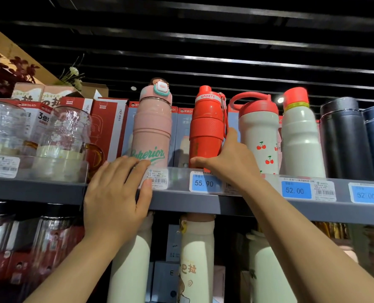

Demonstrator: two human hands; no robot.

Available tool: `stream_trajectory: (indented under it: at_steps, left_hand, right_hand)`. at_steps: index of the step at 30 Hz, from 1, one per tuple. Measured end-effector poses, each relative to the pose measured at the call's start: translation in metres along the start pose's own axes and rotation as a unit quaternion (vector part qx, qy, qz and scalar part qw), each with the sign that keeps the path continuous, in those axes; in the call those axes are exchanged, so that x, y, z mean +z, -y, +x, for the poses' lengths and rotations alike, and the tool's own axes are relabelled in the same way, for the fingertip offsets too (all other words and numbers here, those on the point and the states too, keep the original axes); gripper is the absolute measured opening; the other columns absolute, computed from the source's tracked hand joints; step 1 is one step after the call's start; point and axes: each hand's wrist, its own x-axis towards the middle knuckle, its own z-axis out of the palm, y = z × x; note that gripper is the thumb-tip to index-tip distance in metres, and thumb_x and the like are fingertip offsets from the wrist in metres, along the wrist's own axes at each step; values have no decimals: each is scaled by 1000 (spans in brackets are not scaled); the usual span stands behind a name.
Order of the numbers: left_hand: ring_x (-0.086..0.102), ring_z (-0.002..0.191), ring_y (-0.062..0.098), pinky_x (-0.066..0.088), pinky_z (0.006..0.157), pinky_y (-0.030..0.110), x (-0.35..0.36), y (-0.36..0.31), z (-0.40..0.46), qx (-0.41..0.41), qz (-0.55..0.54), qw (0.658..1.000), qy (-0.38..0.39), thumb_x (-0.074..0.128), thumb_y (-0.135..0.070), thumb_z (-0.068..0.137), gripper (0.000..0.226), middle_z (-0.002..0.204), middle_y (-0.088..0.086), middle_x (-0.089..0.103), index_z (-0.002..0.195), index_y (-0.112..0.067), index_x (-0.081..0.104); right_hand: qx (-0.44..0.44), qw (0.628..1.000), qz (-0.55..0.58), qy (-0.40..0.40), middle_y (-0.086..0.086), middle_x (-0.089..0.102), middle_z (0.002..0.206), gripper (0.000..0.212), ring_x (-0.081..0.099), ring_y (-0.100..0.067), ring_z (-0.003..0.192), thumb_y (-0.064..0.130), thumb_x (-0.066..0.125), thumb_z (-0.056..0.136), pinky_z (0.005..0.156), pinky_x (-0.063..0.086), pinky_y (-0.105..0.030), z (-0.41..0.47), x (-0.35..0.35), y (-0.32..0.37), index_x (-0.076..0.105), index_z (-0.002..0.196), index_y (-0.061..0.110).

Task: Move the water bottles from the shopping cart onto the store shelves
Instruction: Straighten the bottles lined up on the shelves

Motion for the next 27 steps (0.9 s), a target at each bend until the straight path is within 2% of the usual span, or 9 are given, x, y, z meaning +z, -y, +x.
stream_trajectory:
  at_steps: [5, 11, 16, 19, 21, 24, 26, 27]
  left_hand:
    - [56, 113, 29, 33, 106, 43, 0, 1, -1, -5, 2, 1000, 3, 33, -32, 95, 45, 117, 8, 64, 121, -11, 63]
    - [56, 114, 29, 31, 106, 42, 0, -1, -1, -10, 2, 1000, 4, 33, -32, 94, 46, 117, 8, 64, 120, -11, 64]
    - [56, 114, 30, 32, 105, 43, -1, 0, 0, -6, 1, 1000, 7, 32, -32, 95, 46, 118, 9, 64, 120, -10, 64]
    - [56, 112, 31, 34, 104, 44, -1, 0, 0, 2, 3, 1000, 5, 33, -31, 95, 46, 116, 10, 64, 119, -8, 64]
    - [56, 113, 32, 34, 104, 45, -2, 1, 0, 2, 5, 1000, 12, 32, -32, 95, 47, 117, 11, 63, 120, -7, 64]
    - [55, 114, 33, 33, 105, 47, -3, 1, -1, 0, 1, 1000, 17, 32, -32, 95, 48, 119, 12, 62, 121, -7, 63]
    - [55, 114, 34, 34, 103, 48, -3, -1, 0, -6, -1, 1000, 13, 32, -31, 95, 47, 119, 12, 62, 120, -7, 63]
    - [55, 115, 34, 34, 103, 48, -2, -4, 0, -13, -2, 1000, 11, 33, -30, 94, 46, 119, 12, 62, 120, -7, 63]
  right_hand:
    - [-9, 1000, 6, -4, -6, 60, 113, 88, 63, -28, 93, 55, 78, 68, 83, 52, -39, 0, 1, 0, 29, 130, 18]
    - [-30, 999, 20, 1, -2, 60, 105, 83, 60, -24, 84, 50, 75, 72, 73, 47, -32, 2, 4, -1, 27, 134, 22]
    - [-39, 998, 44, 35, -2, 59, 108, 85, 59, -22, 83, 44, 73, 77, 78, 48, -33, 4, 0, -2, 20, 141, 26]
    - [-48, 998, 23, 34, -2, 61, 110, 88, 57, -22, 85, 46, 71, 79, 77, 45, -30, 1, -3, -1, 17, 145, 27]
    - [-74, 997, -4, 10, -3, 63, 108, 90, 60, -24, 89, 50, 68, 81, 76, 46, -31, -5, -11, -4, 14, 149, 25]
    - [-90, 988, -44, -119, -3, 61, 115, 76, 57, -25, 103, 49, 63, 86, 75, 42, -31, -14, -40, -23, 27, 146, 20]
    - [-53, 984, -38, -168, -6, 57, 121, 71, 53, -27, 110, 45, 65, 84, 80, 44, -36, -13, -57, -45, 35, 142, 16]
    - [-29, 987, -31, -158, -8, 57, 122, 72, 53, -29, 111, 44, 67, 81, 84, 47, -40, -11, -63, -56, 36, 139, 15]
